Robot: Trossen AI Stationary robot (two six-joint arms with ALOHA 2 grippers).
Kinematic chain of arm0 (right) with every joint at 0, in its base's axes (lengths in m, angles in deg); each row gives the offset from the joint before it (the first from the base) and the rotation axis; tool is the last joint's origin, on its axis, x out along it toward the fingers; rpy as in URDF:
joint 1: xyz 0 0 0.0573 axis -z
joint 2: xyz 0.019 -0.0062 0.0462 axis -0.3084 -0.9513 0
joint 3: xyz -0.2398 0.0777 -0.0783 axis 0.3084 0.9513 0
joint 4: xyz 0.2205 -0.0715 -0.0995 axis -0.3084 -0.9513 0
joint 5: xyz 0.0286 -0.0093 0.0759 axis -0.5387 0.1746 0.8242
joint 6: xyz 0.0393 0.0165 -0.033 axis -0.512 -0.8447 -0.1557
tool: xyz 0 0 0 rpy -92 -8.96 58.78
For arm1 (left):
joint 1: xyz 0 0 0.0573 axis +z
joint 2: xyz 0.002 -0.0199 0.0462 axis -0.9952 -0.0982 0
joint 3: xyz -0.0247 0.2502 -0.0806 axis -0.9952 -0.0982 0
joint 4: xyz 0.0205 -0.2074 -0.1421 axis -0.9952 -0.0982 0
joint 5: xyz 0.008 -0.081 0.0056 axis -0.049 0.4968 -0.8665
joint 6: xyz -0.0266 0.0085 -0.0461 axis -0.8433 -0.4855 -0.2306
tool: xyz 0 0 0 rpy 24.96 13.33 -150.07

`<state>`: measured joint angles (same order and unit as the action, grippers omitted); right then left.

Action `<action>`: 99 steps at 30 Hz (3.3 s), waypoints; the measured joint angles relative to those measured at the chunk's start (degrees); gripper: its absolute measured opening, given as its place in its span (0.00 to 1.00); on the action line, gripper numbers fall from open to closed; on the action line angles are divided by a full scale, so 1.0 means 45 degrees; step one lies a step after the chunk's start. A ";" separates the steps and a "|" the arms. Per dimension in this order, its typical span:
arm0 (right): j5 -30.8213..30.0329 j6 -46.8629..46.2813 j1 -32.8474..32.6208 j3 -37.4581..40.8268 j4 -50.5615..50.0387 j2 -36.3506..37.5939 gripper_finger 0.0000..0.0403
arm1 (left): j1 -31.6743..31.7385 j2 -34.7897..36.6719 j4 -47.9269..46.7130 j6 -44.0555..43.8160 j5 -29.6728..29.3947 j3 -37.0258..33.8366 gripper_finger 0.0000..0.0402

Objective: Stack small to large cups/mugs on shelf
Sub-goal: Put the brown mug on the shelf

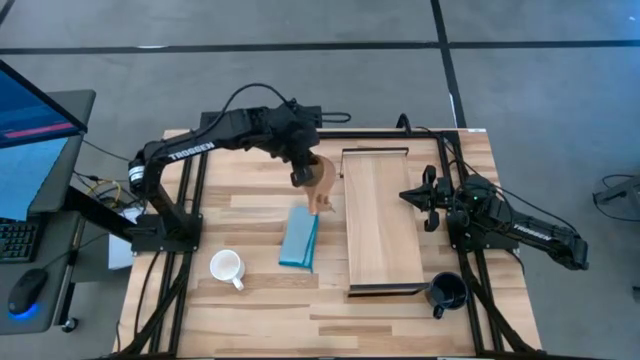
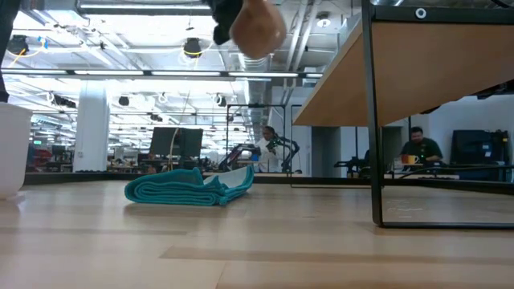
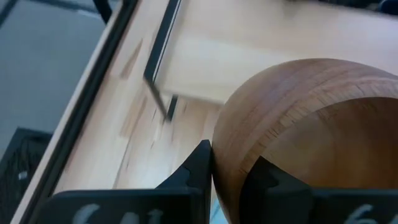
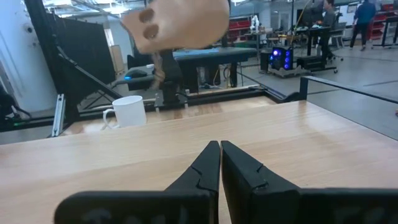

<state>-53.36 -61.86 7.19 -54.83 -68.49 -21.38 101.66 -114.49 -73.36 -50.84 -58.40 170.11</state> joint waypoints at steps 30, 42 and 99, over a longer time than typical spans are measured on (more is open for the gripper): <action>0.0015 -0.1278 0.0000 0.0002 -0.0004 -0.0321 0.09 | -0.0927 -0.6163 -0.1232 0.0540 -0.0132 0.6598 0.06; 0.0011 -0.1278 0.0000 0.0002 0.0000 -0.0643 0.09 | -0.1005 -0.6581 -0.1290 0.0267 -0.0036 0.6625 0.06; 0.0020 -0.1273 0.0000 0.0002 0.0000 -0.0646 0.09 | -0.1088 -0.6858 -0.1267 0.1595 0.0144 0.6620 0.06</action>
<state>-53.27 -67.59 7.19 -54.82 -68.49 -24.29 96.77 -145.36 -79.06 -43.67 -57.75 199.90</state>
